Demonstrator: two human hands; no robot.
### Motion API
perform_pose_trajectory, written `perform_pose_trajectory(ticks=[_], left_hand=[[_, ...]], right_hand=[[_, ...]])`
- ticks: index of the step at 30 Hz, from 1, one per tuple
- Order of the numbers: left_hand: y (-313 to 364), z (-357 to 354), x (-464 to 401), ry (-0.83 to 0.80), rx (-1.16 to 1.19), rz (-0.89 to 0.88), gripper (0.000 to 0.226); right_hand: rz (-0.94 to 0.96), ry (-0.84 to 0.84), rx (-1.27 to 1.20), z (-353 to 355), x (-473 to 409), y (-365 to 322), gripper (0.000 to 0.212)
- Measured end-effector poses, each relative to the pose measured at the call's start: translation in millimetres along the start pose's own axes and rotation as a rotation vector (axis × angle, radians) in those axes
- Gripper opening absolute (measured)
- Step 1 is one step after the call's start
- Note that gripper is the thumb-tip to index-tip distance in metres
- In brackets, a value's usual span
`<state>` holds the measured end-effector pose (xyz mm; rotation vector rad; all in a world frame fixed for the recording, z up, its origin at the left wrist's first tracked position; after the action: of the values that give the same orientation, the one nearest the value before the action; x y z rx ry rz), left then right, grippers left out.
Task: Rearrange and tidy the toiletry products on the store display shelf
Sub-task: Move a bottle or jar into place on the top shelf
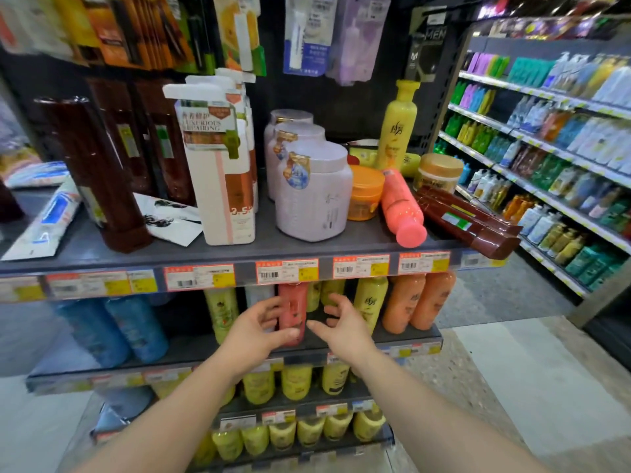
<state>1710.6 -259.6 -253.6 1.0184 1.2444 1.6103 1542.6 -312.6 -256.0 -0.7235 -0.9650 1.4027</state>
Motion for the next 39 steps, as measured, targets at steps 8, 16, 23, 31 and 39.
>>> perform_pose_trajectory(ticks=[8, 16, 23, 31, 39], left_hand=[[-5.2, 26.5, -10.2, 0.080, -0.093, -0.012, 0.065], [-29.1, 37.6, -16.7, 0.119, -0.094, 0.022, 0.060], [-47.7, 36.1, -4.9, 0.111, -0.101, 0.075, 0.071], [-51.2, 43.7, 13.6, 0.079, -0.123, 0.048, 0.081], [-66.7, 132.0, 40.4, 0.202, -0.031, 0.090, 0.087]], right_hand=[[0.020, 0.019, 0.113, -30.4, -36.4, -23.3, 0.045], [-0.074, -0.065, 0.202, -59.6, -67.2, -7.9, 0.048], [0.103, 0.082, 0.048, -35.3, -42.2, -4.7, 0.035], [0.380, 0.059, -0.035, -31.4, 37.3, -28.9, 0.070], [0.392, -0.135, -0.099, -143.5, 65.0, -73.9, 0.068]])
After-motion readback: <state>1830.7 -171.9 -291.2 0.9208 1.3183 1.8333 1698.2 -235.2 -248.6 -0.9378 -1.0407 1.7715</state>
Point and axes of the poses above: each hand's wrist, its own x-axis away from the middle knuckle, its own z-axis out of the back of the hand, y = z × x, the point moved 7 cm from there along -x, towards the middle knuckle, and after that the axes turned 9 degrees about y, right-handed, at the moved point
